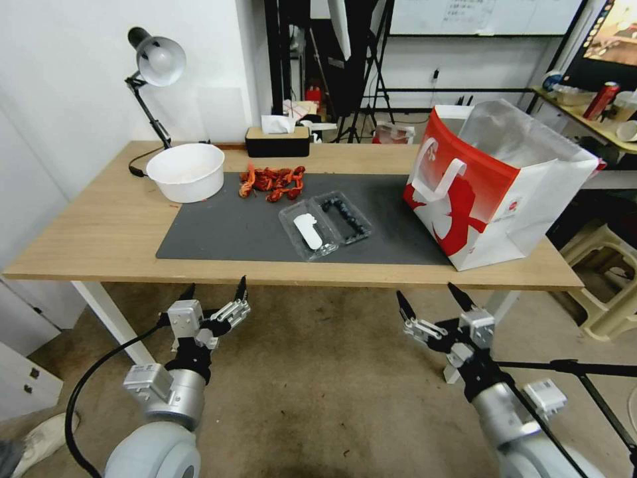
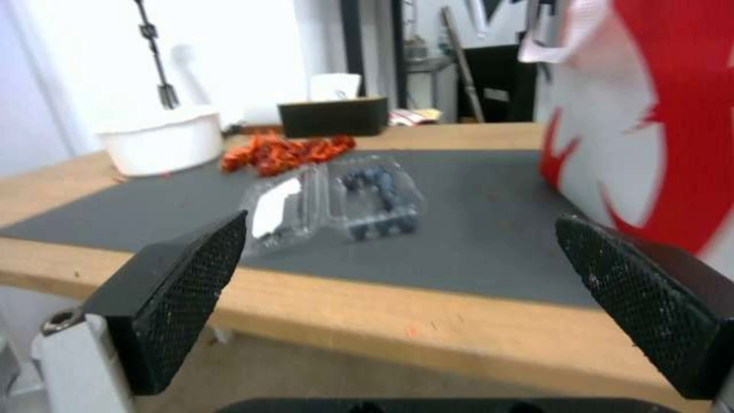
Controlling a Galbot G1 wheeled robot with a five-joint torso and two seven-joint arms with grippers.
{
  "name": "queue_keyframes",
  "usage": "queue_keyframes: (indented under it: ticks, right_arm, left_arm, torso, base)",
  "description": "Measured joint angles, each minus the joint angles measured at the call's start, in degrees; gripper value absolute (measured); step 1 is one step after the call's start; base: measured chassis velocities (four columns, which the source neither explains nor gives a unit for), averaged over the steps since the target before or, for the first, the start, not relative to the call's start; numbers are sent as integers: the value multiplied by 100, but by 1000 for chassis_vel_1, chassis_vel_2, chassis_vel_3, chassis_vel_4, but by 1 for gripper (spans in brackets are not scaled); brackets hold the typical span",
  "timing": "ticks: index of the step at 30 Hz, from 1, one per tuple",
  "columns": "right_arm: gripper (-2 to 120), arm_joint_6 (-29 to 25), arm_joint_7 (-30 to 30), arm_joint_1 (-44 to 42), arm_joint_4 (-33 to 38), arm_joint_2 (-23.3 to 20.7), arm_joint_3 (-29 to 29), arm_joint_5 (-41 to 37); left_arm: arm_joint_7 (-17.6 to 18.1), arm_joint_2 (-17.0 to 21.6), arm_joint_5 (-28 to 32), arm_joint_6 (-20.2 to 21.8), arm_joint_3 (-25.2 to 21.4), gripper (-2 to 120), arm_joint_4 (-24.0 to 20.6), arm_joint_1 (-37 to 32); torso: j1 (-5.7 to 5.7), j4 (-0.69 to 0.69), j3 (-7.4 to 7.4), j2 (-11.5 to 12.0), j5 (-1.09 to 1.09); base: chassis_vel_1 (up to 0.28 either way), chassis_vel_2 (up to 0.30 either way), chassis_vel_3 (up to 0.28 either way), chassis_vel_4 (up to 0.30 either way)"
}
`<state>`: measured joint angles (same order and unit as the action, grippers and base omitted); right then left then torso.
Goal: Close the takeout container lid, then place the container into the takeout bag.
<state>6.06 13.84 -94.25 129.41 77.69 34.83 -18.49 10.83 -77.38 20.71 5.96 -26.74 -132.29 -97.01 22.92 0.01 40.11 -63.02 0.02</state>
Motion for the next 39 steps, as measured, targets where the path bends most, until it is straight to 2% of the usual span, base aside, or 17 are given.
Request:
queue_keyframes:
  ticks: [3, 4, 7, 10, 12, 13, 16, 20, 23, 24, 27, 39]
  right_arm:
    - [100, -5, -132, 582, -446, -446, -149, -596]
    - [100, -5, -132, 582, -446, -446, -149, -596]
    - [100, 24, -487, 1178, -906, -873, -442, -1095]
    - [100, 139, -704, 1454, -1077, -1007, -639, -1262]
    - [100, 327, -1075, 1861, -1248, -1088, -942, -1467]
    - [100, 327, -1075, 1861, -1248, -1088, -942, -1467]
    - [100, 617, -1642, 2510, -1522, -1072, -1448, -1605]
    - [100, 823, -1879, 2860, -1649, -1022, -1654, -1606]
    - [100, 1527, -2486, 3455, -1771, -1037, -1929, -1689]
    - [100, 1527, -2486, 3455, -1771, -1037, -1929, -1689]
    - [100, 2306, -3241, 3955, -1908, -1140, -2196, -2147]
    - [100, 3415, -4392, 5279, -2714, -1120, -2701, -2928]
  left_arm:
    - [-9, -49, -19, -37, 1, 100, -19, -62]
    - [-9, -49, -19, -37, 1, 100, -19, -62]
    - [-32, -114, -55, -73, -3, 100, -24, -136]
    - [-54, -151, -103, -94, -7, 100, -15, -147]
    - [-65, -184, -138, -100, -9, 100, 17, -139]
    - [-65, -184, -138, -100, -9, 100, 17, -139]
    - [-108, -218, -180, -157, -15, 100, 86, -132]
    - [-138, -228, -189, -213, -32, 100, 119, -146]
    - [-172, -257, -193, -275, -62, 100, 149, -187]
    - [-172, -257, -193, -275, -62, 100, 149, -187]
    - [-214, -244, -109, -275, -66, 100, 151, -240]
    - [-236, -228, -88, -350, -70, 100, 297, -215]
  torso:
    - [0, 0, 0, 0, -1]
    - [0, 0, 0, 0, -1]
    - [0, -1, 0, 0, -2]
    - [1, -2, 0, 0, -2]
    - [0, -1, 0, 0, -2]
    - [0, -1, 0, 0, -2]
    - [1, -1, 0, 0, -2]
    - [1, 0, 0, 0, -3]
    - [0, 0, 0, -1, -3]
    - [0, 0, 0, -1, -3]
    - [0, -1, 0, -1, -3]
    - [0, -1, 0, -1, -3]
  base:
    - [0, 0, 0, 0]
    - [0, 0, 0, 0]
    - [0, 0, 0, 0]
    - [0, 0, 0, 0]
    - [0, 0, 0, 0]
    - [0, 0, 0, 0]
    - [0, 0, 0, 0]
    - [0, 0, 0, 0]
    - [0, 0, 0, 0]
    - [0, 0, 0, 0]
    - [0, 0, 0, 0]
    - [0, 0, 0, 0]
